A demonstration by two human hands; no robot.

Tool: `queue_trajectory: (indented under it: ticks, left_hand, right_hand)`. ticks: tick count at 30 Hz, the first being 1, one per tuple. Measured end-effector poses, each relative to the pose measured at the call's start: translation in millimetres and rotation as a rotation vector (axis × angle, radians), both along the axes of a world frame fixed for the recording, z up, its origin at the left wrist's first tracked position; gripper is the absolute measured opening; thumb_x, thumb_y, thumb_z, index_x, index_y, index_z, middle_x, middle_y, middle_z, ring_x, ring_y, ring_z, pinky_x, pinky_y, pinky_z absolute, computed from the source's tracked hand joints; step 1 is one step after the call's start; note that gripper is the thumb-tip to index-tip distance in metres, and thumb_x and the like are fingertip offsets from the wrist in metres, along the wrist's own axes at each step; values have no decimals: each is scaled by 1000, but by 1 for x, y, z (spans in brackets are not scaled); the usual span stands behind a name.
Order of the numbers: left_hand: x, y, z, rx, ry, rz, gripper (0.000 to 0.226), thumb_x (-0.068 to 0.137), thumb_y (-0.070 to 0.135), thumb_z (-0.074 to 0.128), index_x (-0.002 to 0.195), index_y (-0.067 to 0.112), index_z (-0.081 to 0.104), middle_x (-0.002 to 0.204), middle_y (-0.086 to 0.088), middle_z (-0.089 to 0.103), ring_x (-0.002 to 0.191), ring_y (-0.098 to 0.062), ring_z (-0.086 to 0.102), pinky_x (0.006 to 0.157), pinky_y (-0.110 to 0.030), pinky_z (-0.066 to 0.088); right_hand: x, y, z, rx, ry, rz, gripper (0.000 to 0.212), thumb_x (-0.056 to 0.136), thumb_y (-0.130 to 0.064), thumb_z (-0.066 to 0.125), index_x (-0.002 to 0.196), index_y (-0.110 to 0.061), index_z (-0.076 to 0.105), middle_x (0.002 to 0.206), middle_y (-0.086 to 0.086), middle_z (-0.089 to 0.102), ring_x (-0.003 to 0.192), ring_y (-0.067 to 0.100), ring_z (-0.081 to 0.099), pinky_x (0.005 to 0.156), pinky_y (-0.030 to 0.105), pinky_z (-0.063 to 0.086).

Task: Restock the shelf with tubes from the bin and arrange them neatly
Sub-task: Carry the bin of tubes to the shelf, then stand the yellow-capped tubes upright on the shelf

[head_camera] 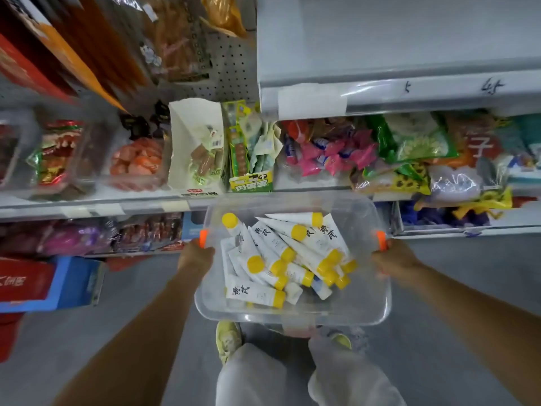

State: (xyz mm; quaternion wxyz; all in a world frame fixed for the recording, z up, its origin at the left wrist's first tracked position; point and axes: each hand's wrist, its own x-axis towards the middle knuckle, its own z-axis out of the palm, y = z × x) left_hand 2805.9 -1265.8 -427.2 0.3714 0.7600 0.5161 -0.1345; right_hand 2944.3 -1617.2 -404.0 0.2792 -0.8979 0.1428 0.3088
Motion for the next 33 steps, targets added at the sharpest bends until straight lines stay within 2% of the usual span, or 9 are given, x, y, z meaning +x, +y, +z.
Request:
queue_trajectory:
  ticks: [4,7,9,15,19,22,26,30,33]
  left_hand:
    - [0,-37,22,224,-35,-125,51,89,17,59,136,5,44,137,-21,42,129,-36,38,106,-45,33]
    - [3,-69,30,341,-202,-288,53,89,17,61,137,6,44,138,-16,40,134,-34,31,112,-42,25]
    - [9,-83,20,231,-188,-289,52,90,23,62,137,7,45,135,-15,43,132,-33,37,110,-38,27]
    - [42,-84,-35,-22,138,-188,73,90,58,50,138,5,36,136,-20,41,123,-39,45,98,-43,40]
    - [49,-79,-57,-9,238,-207,78,88,56,56,138,2,29,134,-20,39,122,-41,48,89,-47,53]
    - [51,-78,-56,-114,184,-63,63,91,41,59,132,0,35,131,-20,43,117,-39,52,71,-45,58]
    - [47,-83,-17,-596,7,361,23,94,25,55,107,6,52,93,-16,55,74,-28,54,51,-31,46]
    - [30,-91,36,-680,-68,358,17,94,26,53,96,10,57,79,-16,62,49,-20,41,47,-21,32]
    - [20,-104,75,-713,-189,379,37,97,47,47,98,13,63,81,-15,62,49,-17,40,38,-17,27]
  right_hand:
    - [-15,3,8,-269,-354,363,56,78,-14,72,127,1,51,122,25,54,115,42,51,94,49,45]
    - [-25,14,8,-247,-639,773,59,56,-18,87,108,-7,63,100,14,63,90,36,63,66,44,53]
    - [-30,28,5,-190,-568,930,52,59,-27,87,103,-12,64,93,8,62,83,31,65,55,39,54]
    - [-28,69,-32,-399,-260,1016,70,84,-57,58,134,-15,34,132,8,40,113,28,51,75,36,47]
    - [-28,78,-59,-473,-300,1071,65,55,-45,84,104,-12,57,98,9,55,74,26,61,48,29,41]
    - [-30,83,-59,-385,-445,1078,56,34,-26,90,79,-8,63,71,10,56,47,27,56,40,23,31]
    - [-29,83,-28,-297,-81,828,57,89,-44,54,129,-7,38,116,11,58,102,32,62,71,34,41]
    - [-27,74,22,324,362,214,26,88,-28,57,101,-8,46,80,13,53,48,16,47,45,21,33]
    - [-31,67,62,455,389,125,17,87,-24,55,96,-11,48,71,13,50,40,14,34,39,17,22]
